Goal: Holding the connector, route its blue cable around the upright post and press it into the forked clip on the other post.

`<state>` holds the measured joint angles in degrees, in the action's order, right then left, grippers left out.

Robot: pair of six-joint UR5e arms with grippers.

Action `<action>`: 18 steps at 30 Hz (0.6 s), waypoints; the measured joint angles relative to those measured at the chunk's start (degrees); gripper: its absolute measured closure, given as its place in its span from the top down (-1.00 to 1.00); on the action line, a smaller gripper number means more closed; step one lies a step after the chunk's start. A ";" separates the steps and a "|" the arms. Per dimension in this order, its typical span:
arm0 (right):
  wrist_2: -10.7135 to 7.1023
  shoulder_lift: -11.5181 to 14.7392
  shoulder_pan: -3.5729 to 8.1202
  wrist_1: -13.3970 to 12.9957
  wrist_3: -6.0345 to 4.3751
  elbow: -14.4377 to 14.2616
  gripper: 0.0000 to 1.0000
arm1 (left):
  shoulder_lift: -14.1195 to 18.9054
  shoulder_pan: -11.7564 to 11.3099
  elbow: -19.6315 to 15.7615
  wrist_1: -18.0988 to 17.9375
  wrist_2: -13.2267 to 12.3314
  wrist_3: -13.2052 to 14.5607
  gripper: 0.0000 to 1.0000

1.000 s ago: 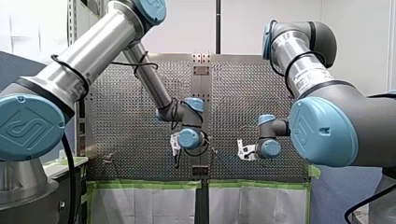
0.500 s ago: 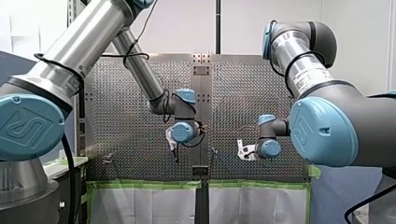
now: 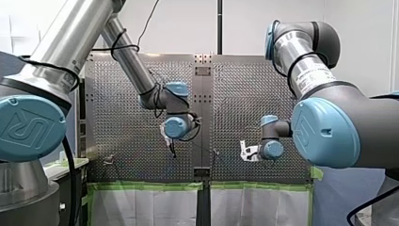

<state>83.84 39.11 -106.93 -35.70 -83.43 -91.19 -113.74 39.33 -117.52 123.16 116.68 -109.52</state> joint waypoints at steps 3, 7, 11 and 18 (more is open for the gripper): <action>0.28 0.22 0.08 0.13 0.00 -0.01 -0.23 | 1.39 -0.21 -1.38 -0.41 -0.01 0.01 1.00; 1.45 1.30 0.31 1.23 -0.47 -0.07 -0.23 | 3.52 -0.46 -3.51 -0.83 -0.02 0.02 1.00; 2.46 2.93 0.38 2.87 -1.72 -0.08 -0.23 | 5.18 -0.64 -5.32 -1.94 -0.07 -0.10 1.00; 2.49 6.43 0.09 6.38 -3.93 -0.08 -0.23 | 5.95 -0.94 -8.91 -4.83 -0.24 -0.24 1.00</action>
<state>86.33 45.55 -106.83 -29.31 -87.36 -91.27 -107.79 38.39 -126.43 118.33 116.45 -109.75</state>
